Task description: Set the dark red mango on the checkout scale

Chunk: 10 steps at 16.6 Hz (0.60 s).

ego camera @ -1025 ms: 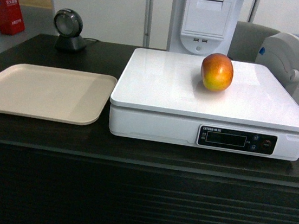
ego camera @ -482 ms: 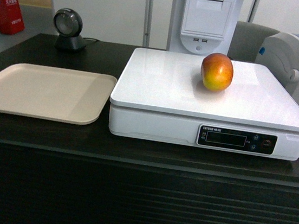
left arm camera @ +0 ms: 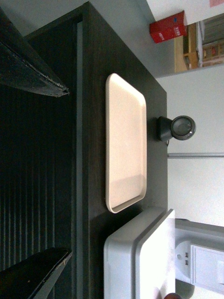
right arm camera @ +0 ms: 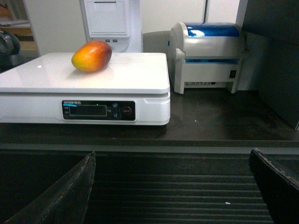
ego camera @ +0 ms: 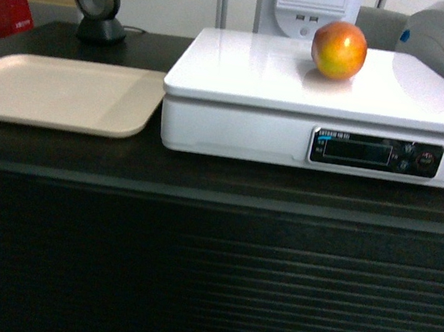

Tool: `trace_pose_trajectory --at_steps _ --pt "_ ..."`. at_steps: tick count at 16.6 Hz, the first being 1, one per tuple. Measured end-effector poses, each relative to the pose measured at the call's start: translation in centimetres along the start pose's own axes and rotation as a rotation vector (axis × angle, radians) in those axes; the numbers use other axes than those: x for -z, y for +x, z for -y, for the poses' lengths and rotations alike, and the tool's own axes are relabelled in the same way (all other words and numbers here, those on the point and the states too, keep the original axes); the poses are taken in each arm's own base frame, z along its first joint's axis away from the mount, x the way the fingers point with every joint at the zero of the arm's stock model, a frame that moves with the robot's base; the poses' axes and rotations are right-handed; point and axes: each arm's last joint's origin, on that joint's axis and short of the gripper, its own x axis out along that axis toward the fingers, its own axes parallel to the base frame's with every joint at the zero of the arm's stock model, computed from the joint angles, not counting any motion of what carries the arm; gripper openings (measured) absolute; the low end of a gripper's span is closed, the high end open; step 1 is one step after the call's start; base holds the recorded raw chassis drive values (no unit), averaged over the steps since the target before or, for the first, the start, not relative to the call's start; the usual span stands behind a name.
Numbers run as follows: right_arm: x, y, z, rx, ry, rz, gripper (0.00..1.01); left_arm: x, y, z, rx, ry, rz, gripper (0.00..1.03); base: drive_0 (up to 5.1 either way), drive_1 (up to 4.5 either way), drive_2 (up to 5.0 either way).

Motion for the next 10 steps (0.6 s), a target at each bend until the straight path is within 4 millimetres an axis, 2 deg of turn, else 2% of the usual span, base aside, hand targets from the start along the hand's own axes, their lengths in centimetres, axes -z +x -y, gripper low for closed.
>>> trace_pose_trajectory --at_steps 10 --pt "0.01 0.00 0.00 0.000 0.000 -0.001 0.98 0.00 0.00 0.00 0.000 0.000 0.000 0.98 0.0 0.00 0.0"
